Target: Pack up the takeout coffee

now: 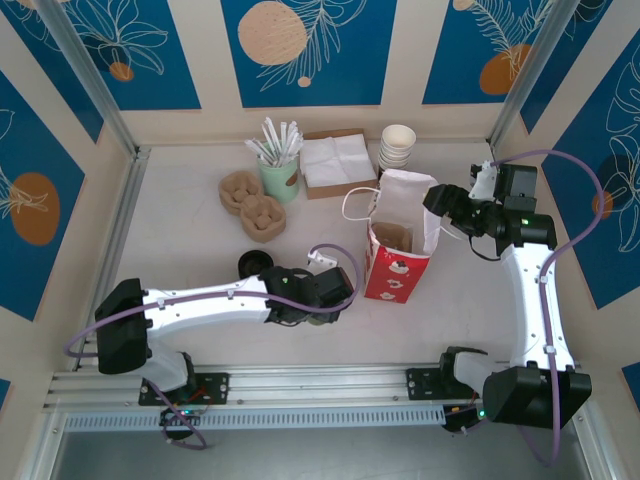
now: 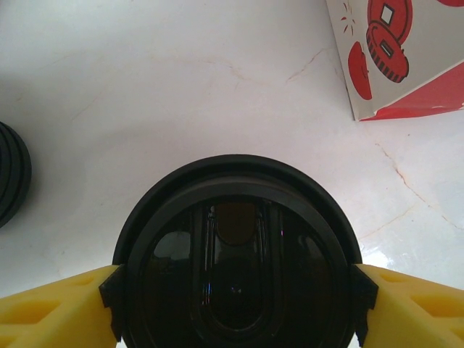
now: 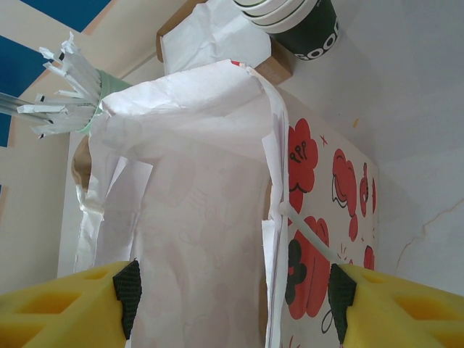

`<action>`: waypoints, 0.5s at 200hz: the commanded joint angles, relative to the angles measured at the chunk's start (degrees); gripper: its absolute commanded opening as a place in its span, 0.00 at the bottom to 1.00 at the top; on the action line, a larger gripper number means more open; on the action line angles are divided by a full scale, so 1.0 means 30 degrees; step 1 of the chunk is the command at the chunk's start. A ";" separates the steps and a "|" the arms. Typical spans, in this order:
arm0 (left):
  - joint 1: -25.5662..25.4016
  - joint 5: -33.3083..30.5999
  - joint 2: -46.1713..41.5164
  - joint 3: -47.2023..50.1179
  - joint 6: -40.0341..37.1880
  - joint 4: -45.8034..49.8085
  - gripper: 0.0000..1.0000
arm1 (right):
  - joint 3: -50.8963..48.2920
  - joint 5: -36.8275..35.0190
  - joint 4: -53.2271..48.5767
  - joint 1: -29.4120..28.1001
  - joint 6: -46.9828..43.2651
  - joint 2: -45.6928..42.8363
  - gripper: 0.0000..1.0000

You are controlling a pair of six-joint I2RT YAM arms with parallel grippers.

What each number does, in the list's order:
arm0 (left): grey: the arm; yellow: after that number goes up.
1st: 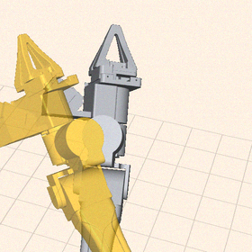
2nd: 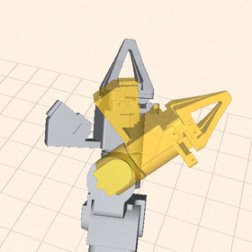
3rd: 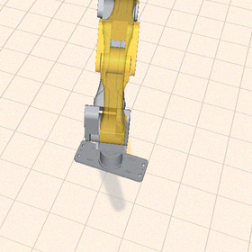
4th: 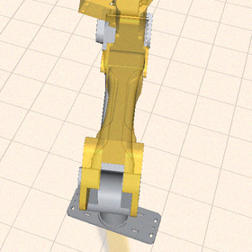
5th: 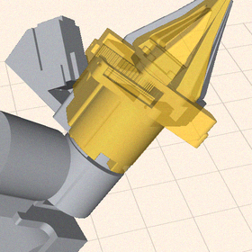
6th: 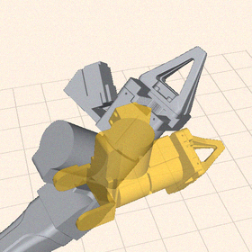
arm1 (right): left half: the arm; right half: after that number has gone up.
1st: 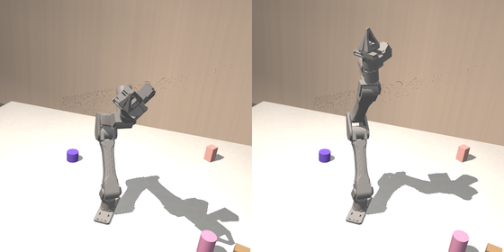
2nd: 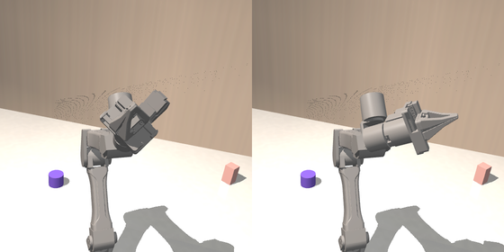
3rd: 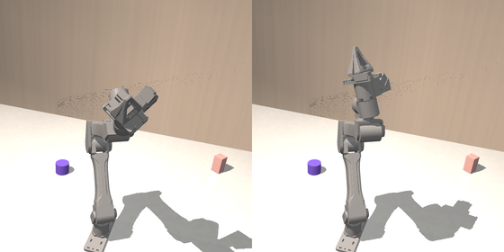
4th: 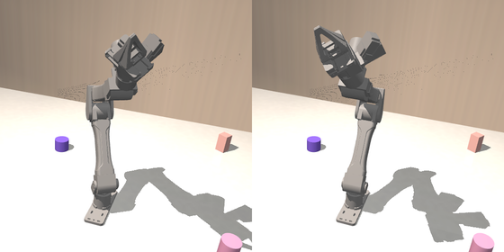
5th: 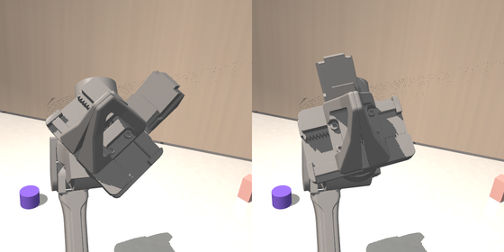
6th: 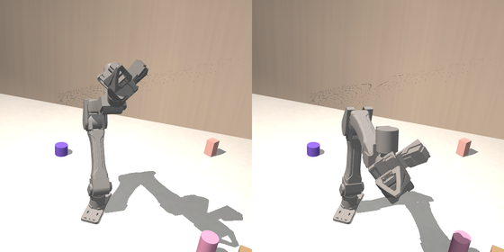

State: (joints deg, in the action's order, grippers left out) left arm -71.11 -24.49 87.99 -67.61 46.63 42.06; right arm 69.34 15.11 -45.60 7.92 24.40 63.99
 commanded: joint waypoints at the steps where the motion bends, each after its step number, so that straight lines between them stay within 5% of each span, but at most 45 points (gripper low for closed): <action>1: 0.0148 0.0253 0.0373 0.0652 0.0430 -0.0054 0.77 | 0.0002 -0.0087 -0.0234 -0.0092 0.0069 -0.0088 0.71; 100: 0.0149 0.1104 0.1436 0.0555 0.0249 0.0913 0.78 | 0.0097 -0.0202 -0.0401 -0.0094 -0.0017 -0.0206 0.71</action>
State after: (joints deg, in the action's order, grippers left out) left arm -71.05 -24.47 88.88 -67.18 46.63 41.54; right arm 69.34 14.94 -45.89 7.92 24.38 63.99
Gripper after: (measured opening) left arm 0.776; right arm 0.710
